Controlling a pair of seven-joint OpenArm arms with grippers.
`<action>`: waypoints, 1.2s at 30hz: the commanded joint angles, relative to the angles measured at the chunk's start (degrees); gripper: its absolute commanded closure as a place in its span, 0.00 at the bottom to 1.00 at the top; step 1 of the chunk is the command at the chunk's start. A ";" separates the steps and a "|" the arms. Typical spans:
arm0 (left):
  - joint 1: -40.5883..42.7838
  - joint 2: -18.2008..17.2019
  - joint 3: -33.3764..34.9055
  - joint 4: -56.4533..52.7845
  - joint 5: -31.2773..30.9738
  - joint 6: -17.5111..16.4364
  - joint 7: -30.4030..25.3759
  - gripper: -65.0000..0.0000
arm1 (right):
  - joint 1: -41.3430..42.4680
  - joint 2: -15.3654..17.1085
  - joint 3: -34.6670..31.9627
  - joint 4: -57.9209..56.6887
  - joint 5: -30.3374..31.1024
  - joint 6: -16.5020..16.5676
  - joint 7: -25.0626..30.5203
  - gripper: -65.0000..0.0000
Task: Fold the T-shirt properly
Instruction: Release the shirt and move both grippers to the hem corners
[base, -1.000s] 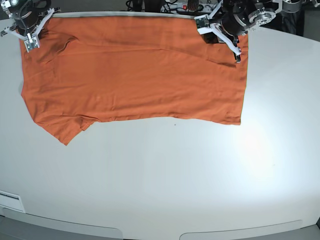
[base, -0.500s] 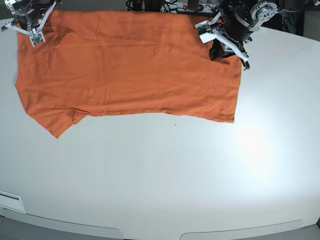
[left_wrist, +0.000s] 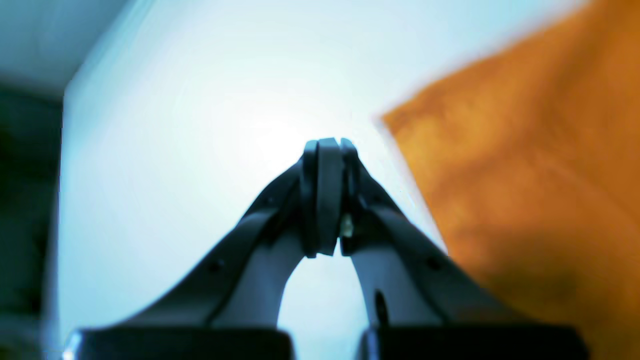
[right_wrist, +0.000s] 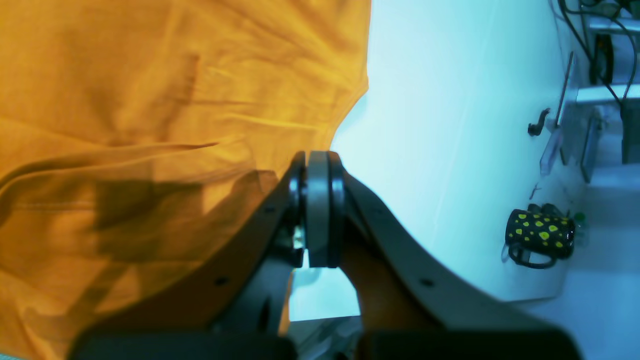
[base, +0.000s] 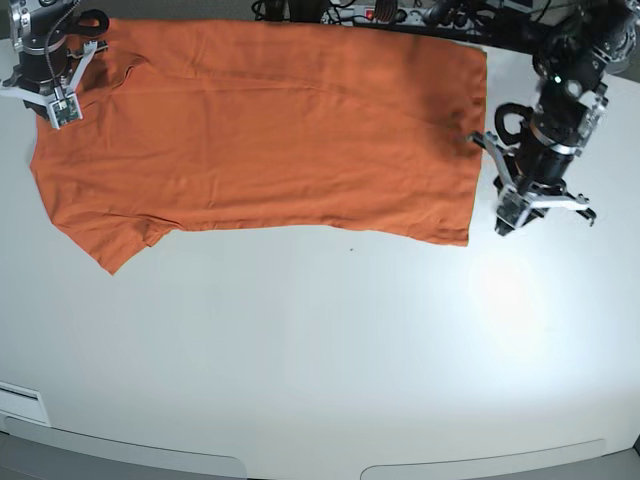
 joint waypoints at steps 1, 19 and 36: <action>-1.38 0.70 -2.97 -1.86 -2.75 0.57 -1.68 1.00 | -0.44 0.70 0.42 0.98 -0.87 -0.46 0.81 1.00; -18.03 12.13 -7.10 -34.10 -29.92 -23.15 7.67 0.49 | -0.42 0.68 0.42 0.98 0.00 -0.44 0.83 1.00; -18.05 12.35 -0.09 -34.51 -31.32 -30.03 8.20 0.49 | 0.04 0.68 0.42 0.98 0.00 -0.44 0.83 1.00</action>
